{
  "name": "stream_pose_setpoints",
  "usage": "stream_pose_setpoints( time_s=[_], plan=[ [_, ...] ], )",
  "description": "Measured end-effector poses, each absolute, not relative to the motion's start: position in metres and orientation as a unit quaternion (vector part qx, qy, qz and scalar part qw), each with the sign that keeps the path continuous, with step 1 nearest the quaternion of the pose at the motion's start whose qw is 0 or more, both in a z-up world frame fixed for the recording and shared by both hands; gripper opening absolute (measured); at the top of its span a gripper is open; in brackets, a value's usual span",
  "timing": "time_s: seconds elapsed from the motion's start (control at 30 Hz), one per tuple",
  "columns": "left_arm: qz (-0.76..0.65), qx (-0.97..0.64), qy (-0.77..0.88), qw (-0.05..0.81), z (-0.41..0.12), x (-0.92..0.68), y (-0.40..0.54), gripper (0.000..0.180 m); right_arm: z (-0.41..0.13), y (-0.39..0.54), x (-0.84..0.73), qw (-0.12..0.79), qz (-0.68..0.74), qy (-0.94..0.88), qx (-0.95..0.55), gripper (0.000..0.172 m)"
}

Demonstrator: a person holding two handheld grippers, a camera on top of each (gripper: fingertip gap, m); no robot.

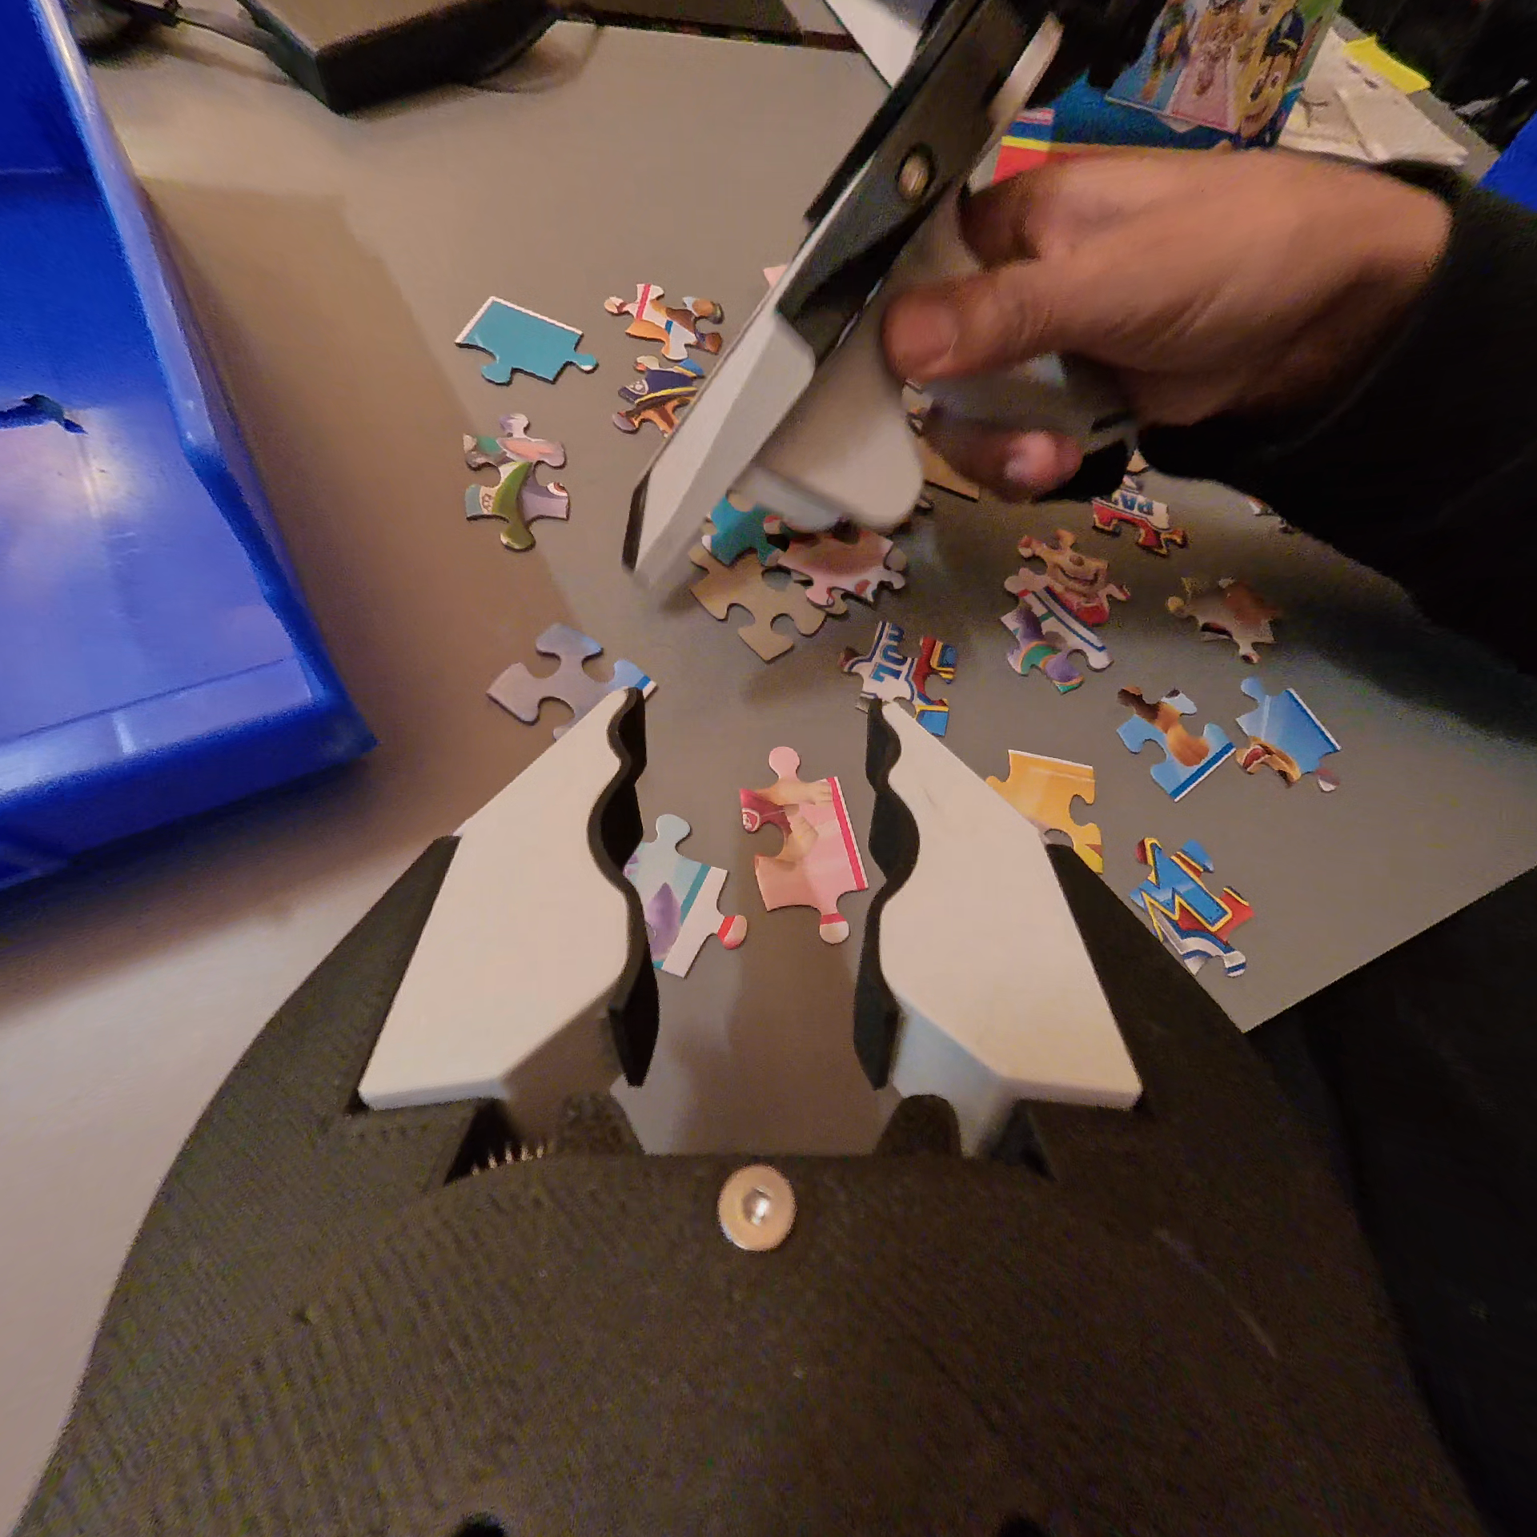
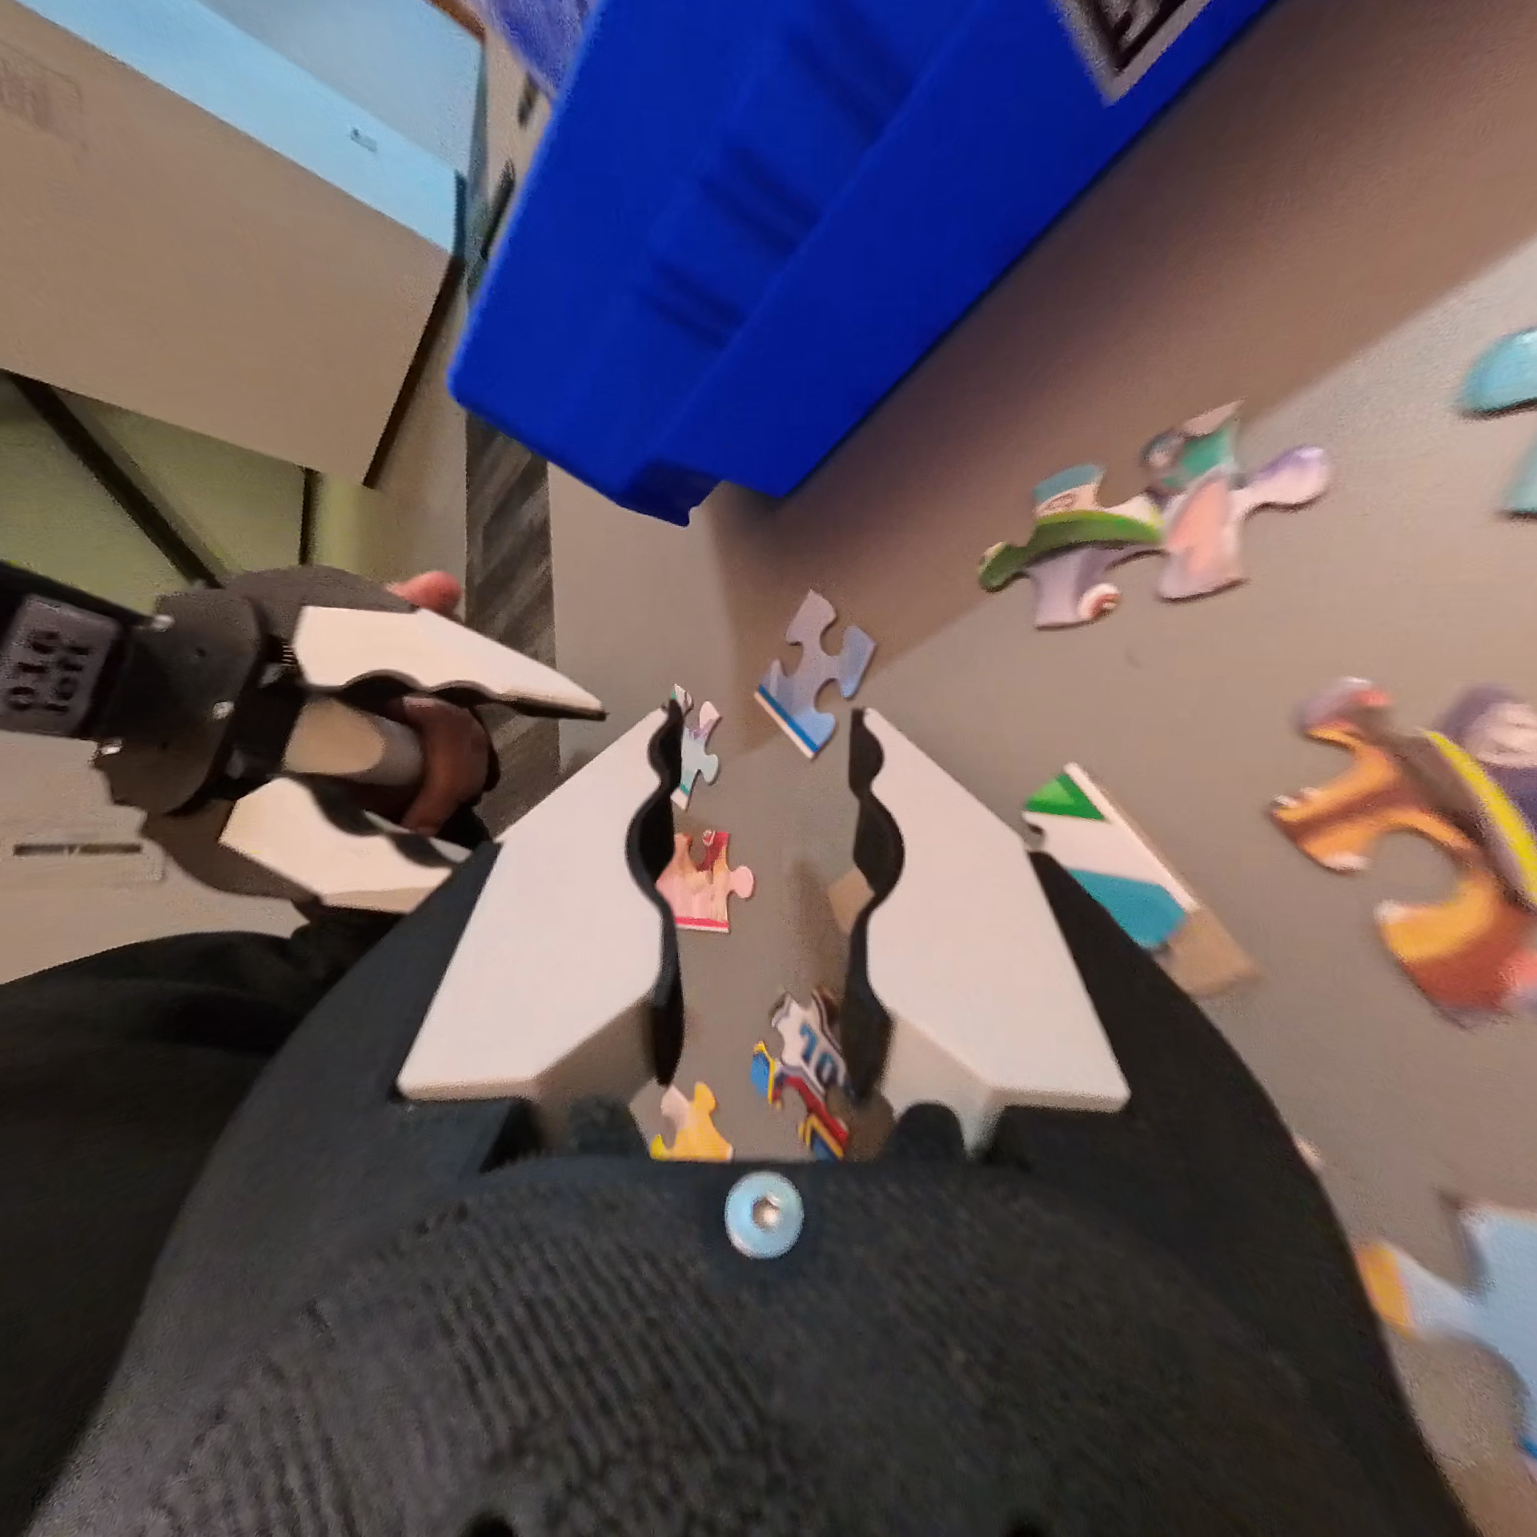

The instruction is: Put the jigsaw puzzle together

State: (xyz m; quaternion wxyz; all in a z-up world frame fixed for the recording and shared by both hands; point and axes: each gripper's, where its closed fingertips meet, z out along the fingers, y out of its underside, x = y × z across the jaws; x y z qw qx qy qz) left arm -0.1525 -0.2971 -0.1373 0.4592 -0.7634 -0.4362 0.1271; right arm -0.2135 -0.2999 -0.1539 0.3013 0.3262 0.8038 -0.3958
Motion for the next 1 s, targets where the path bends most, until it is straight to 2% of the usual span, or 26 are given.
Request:
stream_pose_setpoints(
  time_s=[0.3,0.5,0.6,0.83,1.0],
  plan=[
    [0.111,-0.779,-0.418,0.454,-0.149,-0.159,-0.268,0.051,-0.118,-0.196,-0.233,0.151,-0.465,0.810,0.324,0.039],
    [0.151,-0.834,-0.413,0.334,-0.175,-0.188,-0.260,0.050,-0.107,-0.164,-0.205,0.116,-0.488,0.811,0.302,0.042],
    [0.130,-0.844,-0.418,0.308,-0.185,-0.190,-0.251,0.050,-0.098,-0.149,-0.203,0.083,-0.495,0.814,0.294,0.043],
    [0.122,-0.846,-0.439,0.277,-0.194,-0.187,-0.244,0.015,-0.081,-0.128,-0.202,0.060,-0.521,0.803,0.284,0.043],
    [0.132,-0.847,-0.443,0.263,-0.193,-0.187,-0.246,0.012,-0.083,-0.122,-0.202,0.064,-0.528,0.798,0.284,0.043]
  ],
)
